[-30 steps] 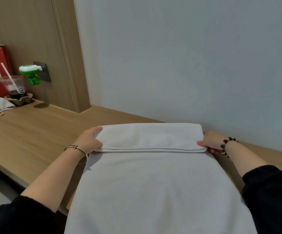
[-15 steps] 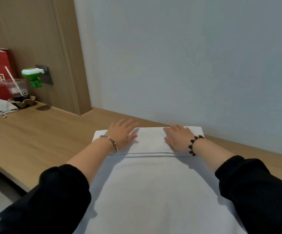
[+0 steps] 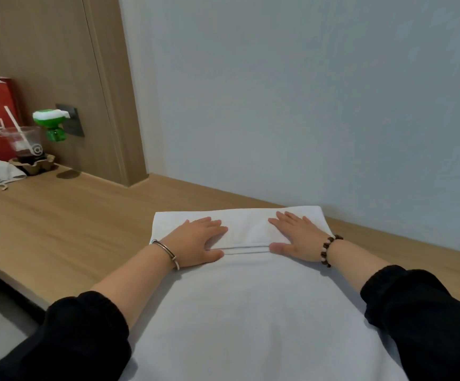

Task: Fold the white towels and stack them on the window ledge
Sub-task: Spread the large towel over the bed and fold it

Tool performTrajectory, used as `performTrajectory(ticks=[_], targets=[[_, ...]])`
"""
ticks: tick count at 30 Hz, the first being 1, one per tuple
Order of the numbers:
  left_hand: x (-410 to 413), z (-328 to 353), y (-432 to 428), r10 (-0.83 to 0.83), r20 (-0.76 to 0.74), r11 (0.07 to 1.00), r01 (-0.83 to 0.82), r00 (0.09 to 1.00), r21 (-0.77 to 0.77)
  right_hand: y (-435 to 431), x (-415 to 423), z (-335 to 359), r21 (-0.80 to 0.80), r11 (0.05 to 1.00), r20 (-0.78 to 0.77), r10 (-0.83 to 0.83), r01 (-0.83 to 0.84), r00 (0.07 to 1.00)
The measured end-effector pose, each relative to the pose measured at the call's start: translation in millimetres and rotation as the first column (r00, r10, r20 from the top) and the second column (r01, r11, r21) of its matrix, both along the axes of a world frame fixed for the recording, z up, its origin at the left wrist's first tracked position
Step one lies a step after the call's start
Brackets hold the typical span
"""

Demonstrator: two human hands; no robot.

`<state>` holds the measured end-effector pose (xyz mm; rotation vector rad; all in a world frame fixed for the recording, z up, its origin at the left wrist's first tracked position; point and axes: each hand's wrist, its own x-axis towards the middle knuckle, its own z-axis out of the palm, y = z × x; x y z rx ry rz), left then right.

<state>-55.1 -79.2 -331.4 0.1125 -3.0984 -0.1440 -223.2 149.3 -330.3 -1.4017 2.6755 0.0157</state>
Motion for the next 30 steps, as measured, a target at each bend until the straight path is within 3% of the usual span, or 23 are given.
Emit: performTrajectory(ticks=[3, 8, 11, 15, 20, 22, 24, 27, 30], targets=[[10, 6, 6, -0.094, -0.09, 0.993, 0.087, 0.991, -0.074, 4, 14, 7, -0.028, 0.999, 0.036, 0.018, -0.017, 0.999], [6, 21, 16, -0.118, 0.035, 0.954, 0.123, 0.992, -0.273, 5, 30, 15, -0.029, 0.994, -0.165, 0.098, -0.104, 0.981], [0, 23, 20, -0.009, 0.038, 0.937, 0.022, 0.999, -0.348, 7, 30, 13, 0.008, 0.996, -0.141, 0.09, -0.09, 0.986], [4, 25, 25, 0.035, -0.135, 0.9, -0.09, 0.99, -0.426, 11, 26, 9, -0.089, 0.994, -0.097, 0.055, -0.064, 0.994], [20, -4, 28, -0.112, -0.221, 0.954, 0.042, 0.969, -0.298, 14, 25, 10, -0.089, 0.994, -0.119, 0.045, -0.056, 0.992], [19, -9, 21, -0.099, -0.288, 0.972, 0.031, 0.952, -0.231, 15, 28, 17, -0.283, 0.938, -0.266, 0.122, -0.199, 0.956], [21, -8, 22, -0.096, -0.3, 0.98, 0.037, 0.949, -0.196, 16, 26, 16, -0.345, 0.891, -0.402, 0.143, -0.294, 0.904], [22, -6, 24, -0.053, -0.293, 0.988, 0.007, 0.955, -0.155, 25, 27, 3, -0.105, 0.986, -0.365, 0.085, -0.132, 0.927], [25, -2, 20, 0.044, -0.159, 0.981, -0.072, 0.986, -0.178, 44, 17, -6, -0.121, 0.993, -0.322, -0.04, 0.0, 0.946]])
